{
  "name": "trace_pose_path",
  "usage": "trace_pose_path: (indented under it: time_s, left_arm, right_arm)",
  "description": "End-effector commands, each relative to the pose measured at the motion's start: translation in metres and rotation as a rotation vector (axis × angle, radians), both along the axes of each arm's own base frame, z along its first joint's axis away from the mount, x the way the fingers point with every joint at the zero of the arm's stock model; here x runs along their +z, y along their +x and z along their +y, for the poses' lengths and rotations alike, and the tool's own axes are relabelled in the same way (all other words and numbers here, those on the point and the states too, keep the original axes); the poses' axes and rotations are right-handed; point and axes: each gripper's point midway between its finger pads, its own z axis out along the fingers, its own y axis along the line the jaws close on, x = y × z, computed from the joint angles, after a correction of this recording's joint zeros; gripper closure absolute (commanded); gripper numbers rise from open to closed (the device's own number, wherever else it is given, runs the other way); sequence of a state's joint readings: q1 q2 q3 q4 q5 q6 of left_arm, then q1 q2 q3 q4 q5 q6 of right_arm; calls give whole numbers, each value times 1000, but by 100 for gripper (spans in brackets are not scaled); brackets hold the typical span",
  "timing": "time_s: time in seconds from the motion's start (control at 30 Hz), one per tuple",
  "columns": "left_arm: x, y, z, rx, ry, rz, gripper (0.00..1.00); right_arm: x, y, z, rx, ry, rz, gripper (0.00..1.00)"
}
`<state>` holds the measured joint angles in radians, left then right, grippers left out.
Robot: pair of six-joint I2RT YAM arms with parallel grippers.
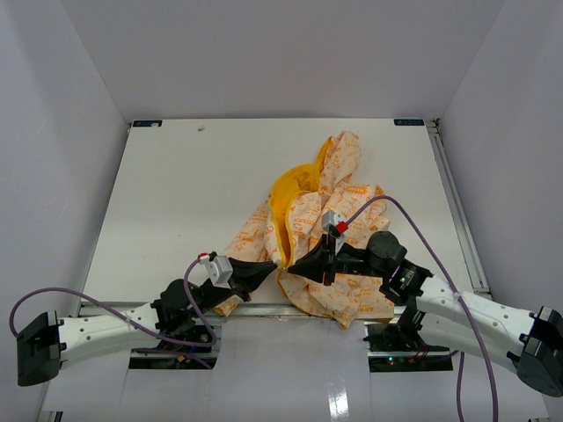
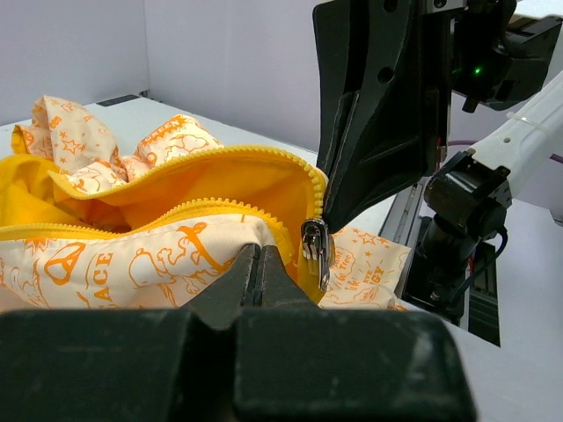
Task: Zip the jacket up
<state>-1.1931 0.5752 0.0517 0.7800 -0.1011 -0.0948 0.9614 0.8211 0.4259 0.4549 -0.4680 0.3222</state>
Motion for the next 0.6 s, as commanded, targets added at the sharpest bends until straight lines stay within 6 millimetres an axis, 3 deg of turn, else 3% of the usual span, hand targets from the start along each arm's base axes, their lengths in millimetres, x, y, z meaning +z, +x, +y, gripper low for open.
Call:
trace_pose_path:
  time_s: [0.0, 0.23, 0.57]
  left_arm:
    - [3, -6, 6, -22, -49, -18, 100]
    - [6, -12, 17, -25, -95, -52, 100]
    - [-1, -13, 10, -41, -46, -55, 100]
  right_arm:
    - [10, -1, 0, 13, 43, -32, 92]
    - [9, -2, -1, 25, 40, -27, 92]
    - [16, -1, -3, 34, 58, -28, 92]
